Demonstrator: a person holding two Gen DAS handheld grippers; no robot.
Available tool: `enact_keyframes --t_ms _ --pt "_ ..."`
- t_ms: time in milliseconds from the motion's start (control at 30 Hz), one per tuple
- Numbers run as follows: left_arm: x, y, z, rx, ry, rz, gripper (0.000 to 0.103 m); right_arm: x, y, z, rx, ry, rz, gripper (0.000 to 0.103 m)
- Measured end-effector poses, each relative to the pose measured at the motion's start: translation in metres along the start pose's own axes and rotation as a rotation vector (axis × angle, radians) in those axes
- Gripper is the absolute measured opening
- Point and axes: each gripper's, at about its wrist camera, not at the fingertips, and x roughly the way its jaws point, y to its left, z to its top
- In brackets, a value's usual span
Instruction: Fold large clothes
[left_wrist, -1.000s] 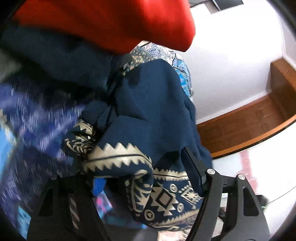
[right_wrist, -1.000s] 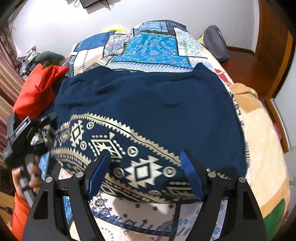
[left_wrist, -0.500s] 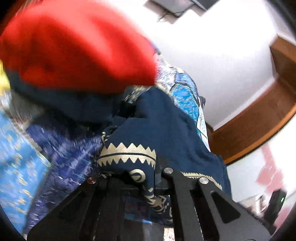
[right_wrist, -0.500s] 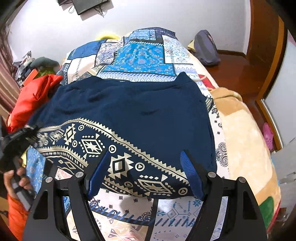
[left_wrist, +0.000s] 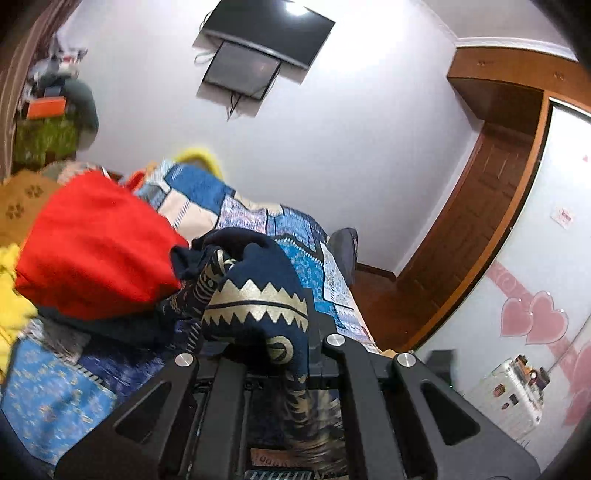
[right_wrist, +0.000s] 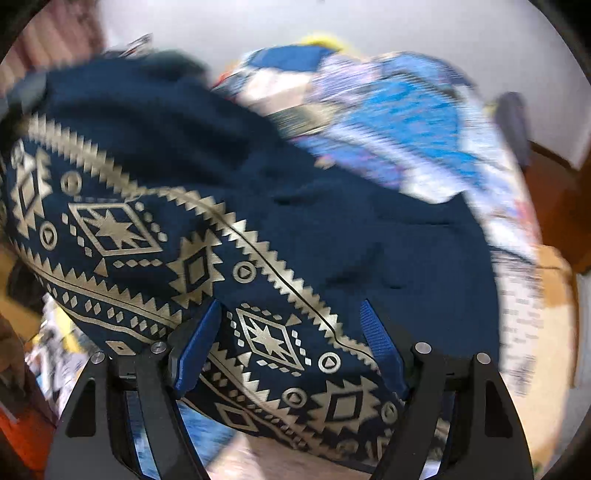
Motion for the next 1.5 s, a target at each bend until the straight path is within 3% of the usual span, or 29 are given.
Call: enact_keyframes --t_ms 133,200,367,433,567,767,833,900,967,1033,1100,1167,1333,1467,1500 --pt "0.001 -0.010 -0.008 0.066 0.044 0.049 0.003 0.043 0.017 -0.007 0.023 0.100 0.158 0.075" --pt "0.008 -0.012 -0.015 0.085 0.077 0.057 0.003 0.050 0.018 -0.008 0.032 0.116 0.159 0.075" --pt "0.026 -0.039 -0.019 0.154 0.100 0.041 0.003 0.006 -0.014 -0.019 0.119 0.039 0.181 0.074" --pt "0.042 -0.057 -0.023 0.183 0.134 -0.001 0.003 -0.022 -0.036 -0.032 0.171 -0.039 0.104 0.074" --pt "0.072 -0.102 -0.048 0.280 0.230 -0.074 0.003 -0.064 -0.086 -0.066 0.282 -0.153 -0.183 0.074" --pt "0.127 -0.137 -0.124 0.332 0.525 -0.194 0.004 -0.088 -0.145 -0.116 0.451 -0.138 -0.263 0.074" --pt "0.141 -0.136 -0.153 0.351 0.614 -0.192 0.004 -0.094 -0.148 -0.126 0.473 -0.135 -0.281 0.074" --pt "0.144 -0.135 -0.169 0.393 0.648 -0.172 0.004 -0.104 -0.152 -0.138 0.486 -0.141 -0.286 0.074" --pt "0.136 -0.136 -0.172 0.435 0.632 -0.164 0.008 -0.108 -0.147 -0.137 0.477 -0.150 -0.290 0.074" --pt "0.126 -0.139 -0.168 0.468 0.621 -0.165 0.018 -0.120 -0.140 -0.133 0.457 -0.163 -0.294 0.074" --pt "0.118 -0.138 -0.164 0.473 0.621 -0.182 0.039 -0.127 -0.136 -0.130 0.431 -0.182 -0.290 0.074" --pt "0.105 -0.137 -0.154 0.481 0.599 -0.175 0.052 -0.130 -0.131 -0.124 0.399 -0.205 -0.283 0.074" --pt "0.070 -0.127 -0.112 0.475 0.472 -0.111 0.062 -0.139 -0.099 -0.103 0.294 -0.268 -0.253 0.074" --pt "0.058 -0.103 -0.080 0.451 0.353 -0.026 0.091 -0.133 -0.074 -0.083 0.213 -0.288 -0.220 0.074" --pt "0.059 -0.094 -0.075 0.445 0.333 0.014 0.094 -0.129 -0.070 -0.080 0.203 -0.287 -0.210 0.074"
